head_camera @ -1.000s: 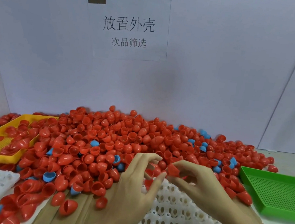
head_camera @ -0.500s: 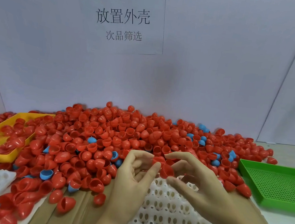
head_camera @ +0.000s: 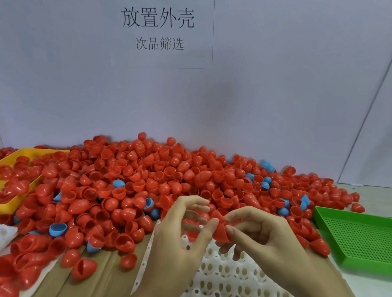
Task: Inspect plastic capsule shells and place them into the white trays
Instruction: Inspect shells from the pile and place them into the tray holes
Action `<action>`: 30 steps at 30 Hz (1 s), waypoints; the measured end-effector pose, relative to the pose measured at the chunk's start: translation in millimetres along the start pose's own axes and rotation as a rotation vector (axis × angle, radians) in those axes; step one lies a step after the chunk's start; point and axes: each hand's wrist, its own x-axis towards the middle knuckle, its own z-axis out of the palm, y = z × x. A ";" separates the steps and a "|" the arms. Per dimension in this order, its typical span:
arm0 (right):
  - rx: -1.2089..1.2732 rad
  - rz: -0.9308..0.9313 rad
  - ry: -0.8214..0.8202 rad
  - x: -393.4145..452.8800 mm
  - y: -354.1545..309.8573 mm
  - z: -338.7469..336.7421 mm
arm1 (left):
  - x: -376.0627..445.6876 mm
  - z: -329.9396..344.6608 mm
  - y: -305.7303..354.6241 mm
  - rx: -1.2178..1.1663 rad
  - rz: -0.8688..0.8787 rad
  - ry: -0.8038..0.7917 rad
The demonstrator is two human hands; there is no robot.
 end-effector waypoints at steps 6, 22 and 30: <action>-0.008 0.005 0.089 -0.4 3.0 -4.6 | -3.2 1.2 2.5 0.076 0.124 -0.140; -0.060 -0.078 0.195 -2.9 -10.6 -1.5 | 5.4 -2.9 -0.1 -0.237 -0.225 -0.062; -0.115 -0.076 0.097 -1.0 2.3 -4.6 | -1.8 -0.6 -3.1 0.011 0.107 -0.081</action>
